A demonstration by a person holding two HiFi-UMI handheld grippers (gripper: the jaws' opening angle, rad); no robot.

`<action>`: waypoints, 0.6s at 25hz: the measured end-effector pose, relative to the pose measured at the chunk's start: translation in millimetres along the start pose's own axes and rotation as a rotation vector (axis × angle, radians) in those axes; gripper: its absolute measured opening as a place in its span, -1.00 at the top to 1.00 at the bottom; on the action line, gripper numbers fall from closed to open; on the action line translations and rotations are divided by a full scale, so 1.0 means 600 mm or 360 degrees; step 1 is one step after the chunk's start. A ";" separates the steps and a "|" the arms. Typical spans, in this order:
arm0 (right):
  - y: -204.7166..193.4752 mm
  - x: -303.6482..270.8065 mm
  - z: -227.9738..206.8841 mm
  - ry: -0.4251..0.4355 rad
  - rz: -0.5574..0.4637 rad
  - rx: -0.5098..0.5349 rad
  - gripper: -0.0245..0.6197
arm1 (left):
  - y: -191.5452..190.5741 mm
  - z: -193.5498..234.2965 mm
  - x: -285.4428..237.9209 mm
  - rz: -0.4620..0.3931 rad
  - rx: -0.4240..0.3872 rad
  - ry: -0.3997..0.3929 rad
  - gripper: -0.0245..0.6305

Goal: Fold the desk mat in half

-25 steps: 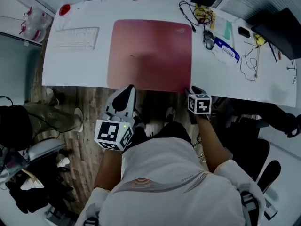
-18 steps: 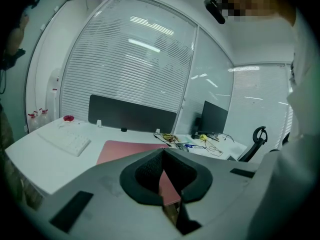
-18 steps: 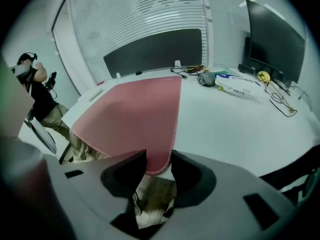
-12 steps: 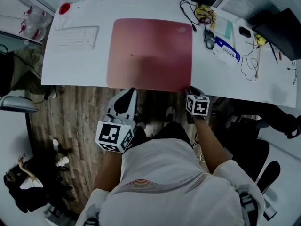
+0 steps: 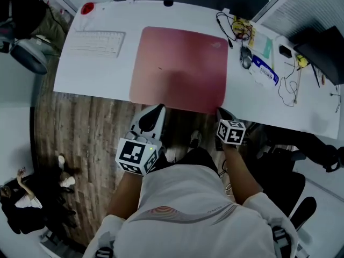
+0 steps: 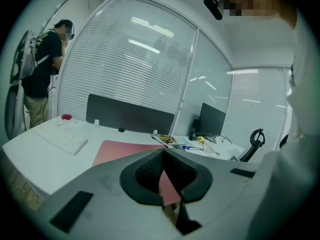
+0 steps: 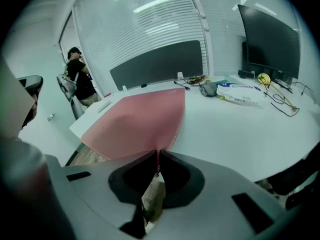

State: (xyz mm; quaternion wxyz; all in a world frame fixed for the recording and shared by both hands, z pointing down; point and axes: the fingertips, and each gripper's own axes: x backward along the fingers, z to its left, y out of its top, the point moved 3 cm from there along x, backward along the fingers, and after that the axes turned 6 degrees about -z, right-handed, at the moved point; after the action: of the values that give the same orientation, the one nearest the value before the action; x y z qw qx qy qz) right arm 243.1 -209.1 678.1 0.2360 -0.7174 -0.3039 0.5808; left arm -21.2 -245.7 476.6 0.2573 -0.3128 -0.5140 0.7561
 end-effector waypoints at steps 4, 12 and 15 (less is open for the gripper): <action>0.055 0.033 0.040 0.0108 -0.0168 0.0044 0.69 | 0.010 0.017 0.014 -0.0032 0.0004 0.0046 0.88; 0.151 0.035 0.167 0.0371 -0.0344 0.0226 0.69 | 0.023 0.058 0.061 -0.0102 0.0029 0.0174 0.88; 0.168 0.017 0.223 0.0472 -0.0347 0.0295 0.69 | 0.030 0.078 0.085 -0.0136 0.0040 0.0230 0.88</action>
State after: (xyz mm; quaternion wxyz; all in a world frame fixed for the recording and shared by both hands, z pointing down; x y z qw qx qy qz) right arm 130.3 -274.5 572.6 0.4046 -0.7332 -0.2868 0.4652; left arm -91.4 -244.3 462.0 0.3296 -0.3413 -0.4975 0.7262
